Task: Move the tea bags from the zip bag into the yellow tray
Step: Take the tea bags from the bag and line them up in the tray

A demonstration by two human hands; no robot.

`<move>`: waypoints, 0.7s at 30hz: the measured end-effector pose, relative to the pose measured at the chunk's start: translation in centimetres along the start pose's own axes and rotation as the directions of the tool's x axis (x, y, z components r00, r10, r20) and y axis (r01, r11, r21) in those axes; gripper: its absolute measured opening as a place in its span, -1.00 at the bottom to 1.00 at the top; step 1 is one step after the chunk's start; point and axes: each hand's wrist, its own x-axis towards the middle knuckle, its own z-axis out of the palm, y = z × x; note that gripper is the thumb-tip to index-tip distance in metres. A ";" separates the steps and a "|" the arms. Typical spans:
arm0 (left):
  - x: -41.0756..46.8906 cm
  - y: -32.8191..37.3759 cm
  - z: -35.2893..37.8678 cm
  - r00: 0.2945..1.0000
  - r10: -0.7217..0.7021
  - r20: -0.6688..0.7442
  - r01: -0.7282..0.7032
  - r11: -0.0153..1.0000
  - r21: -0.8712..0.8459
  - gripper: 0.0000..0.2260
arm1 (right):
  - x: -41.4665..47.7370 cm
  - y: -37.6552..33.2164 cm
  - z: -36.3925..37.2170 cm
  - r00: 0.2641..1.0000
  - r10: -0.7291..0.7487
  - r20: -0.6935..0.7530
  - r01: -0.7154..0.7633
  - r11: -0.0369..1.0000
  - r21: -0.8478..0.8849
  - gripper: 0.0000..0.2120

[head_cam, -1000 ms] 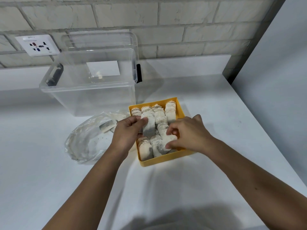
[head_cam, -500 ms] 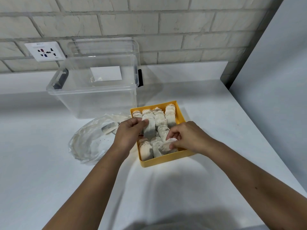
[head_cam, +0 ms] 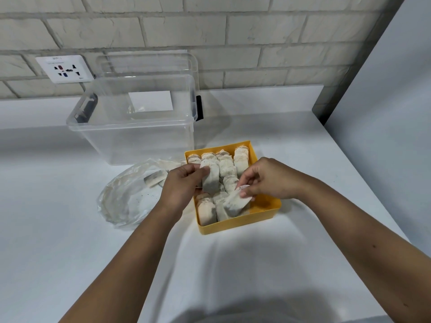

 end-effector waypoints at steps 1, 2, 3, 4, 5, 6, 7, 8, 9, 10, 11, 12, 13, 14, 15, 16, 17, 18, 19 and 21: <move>0.0 0.0 0.0 1.000 0.000 -0.002 0.000 1.000 0.002 -0.86 | -0.1 -0.1 -0.2 0.999 0.006 0.045 -0.007 1.000 0.029 -0.88; 0.0 0.0 -0.1 1.000 0.000 -0.003 0.000 1.000 0.004 -0.87 | -0.2 -0.2 -0.4 0.997 0.010 0.078 -0.014 0.999 0.051 -0.88; 0.1 -0.1 0.0 1.000 0.000 -0.004 0.000 1.000 0.007 -0.88 | -0.2 -0.2 -0.5 0.995 0.017 0.099 -0.023 0.998 0.057 -0.87; 0.1 -0.1 0.0 1.000 0.000 -0.005 0.000 1.000 0.009 -0.88 | 0.0 -0.1 -0.5 0.993 0.032 0.116 -0.037 0.998 0.045 -0.87; 0.1 -0.2 0.0 1.000 -0.001 -0.004 0.001 1.000 0.010 -0.87 | 0.3 0.0 -0.4 0.990 0.053 0.131 -0.055 0.998 0.016 -0.86; 0.1 -0.2 0.0 1.000 -0.003 -0.004 0.003 1.000 0.011 -0.87 | 0.6 0.2 -0.1 0.987 0.075 0.139 -0.073 0.997 -0.018 -0.86; 0.2 -0.2 0.0 1.000 -0.004 -0.005 0.004 1.000 0.011 -0.87 | 1.0 0.5 0.2 0.987 0.092 0.134 -0.087 0.995 -0.043 -0.86; 0.2 -0.2 0.1 1.000 -0.005 -0.004 0.005 1.000 0.013 -0.87 | 1.4 0.8 0.6 0.988 0.103 0.113 -0.097 0.993 -0.060 -0.86; 0.2 -0.2 0.1 1.000 -0.004 -0.004 0.004 1.000 0.014 -0.87 | 1.7 1.2 0.9 0.991 0.109 0.082 -0.103 0.992 -0.074 -0.87; 0.2 -0.2 0.1 1.000 -0.002 -0.002 0.002 1.000 0.016 -0.87 | 2.0 1.4 1.3 0.993 0.111 0.050 -0.107 0.990 -0.087 -0.88; 0.2 -0.2 0.1 1.000 0.000 0.000 0.000 1.000 0.018 -0.87 | 2.2 1.6 1.6 0.994 0.108 0.023 -0.106 0.990 -0.091 -0.88; 0.2 -0.1 0.1 1.000 0.001 0.002 -0.001 1.000 0.018 -0.87 | 2.3 1.7 1.8 0.995 0.101 0.002 -0.100 0.992 -0.083 -0.87; 0.2 -0.2 0.1 1.000 0.002 0.002 -0.002 1.000 0.016 -0.87 | 2.4 1.7 2.0 0.996 0.089 -0.020 -0.090 0.994 -0.070 -0.86; 0.2 -0.2 0.0 1.000 0.002 0.002 -0.002 1.000 0.015 -0.87 | 2.3 1.7 2.1 0.996 0.074 -0.049 -0.077 0.995 -0.060 -0.84; 0.2 -0.2 0.0 1.000 0.002 0.002 -0.002 1.000 0.017 -0.87 | 2.3 1.7 2.2 0.995 0.060 -0.084 -0.065 0.997 -0.053 -0.84; 0.3 -0.3 0.0 1.000 0.000 0.003 0.000 1.000 0.019 -0.88 | 2.2 1.7 2.2 0.992 0.050 -0.112 -0.054 0.998 -0.039 -0.85; 0.3 -0.3 0.0 1.000 -0.002 0.004 0.002 1.000 0.019 -0.88 | 2.1 1.7 2.1 0.991 0.041 -0.126 -0.043 0.999 -0.012 -0.86; 0.4 -0.4 -0.1 1.000 -0.003 0.005 0.003 1.000 0.015 -0.88 | 1.9 1.6 1.9 0.992 0.029 -0.124 -0.027 0.999 0.023 -0.88; 0.4 -0.4 -0.1 1.000 -0.003 0.004 0.003 1.000 0.011 -0.88 | 1.7 1.5 1.7 0.994 0.015 -0.109 -0.009 0.998 0.057 -0.89; 0.4 -0.4 -0.1 1.000 0.001 0.003 -0.001 1.000 0.010 -0.87 | 1.2 1.2 0.9 0.999 -0.007 -0.046 0.012 0.995 0.096 -0.90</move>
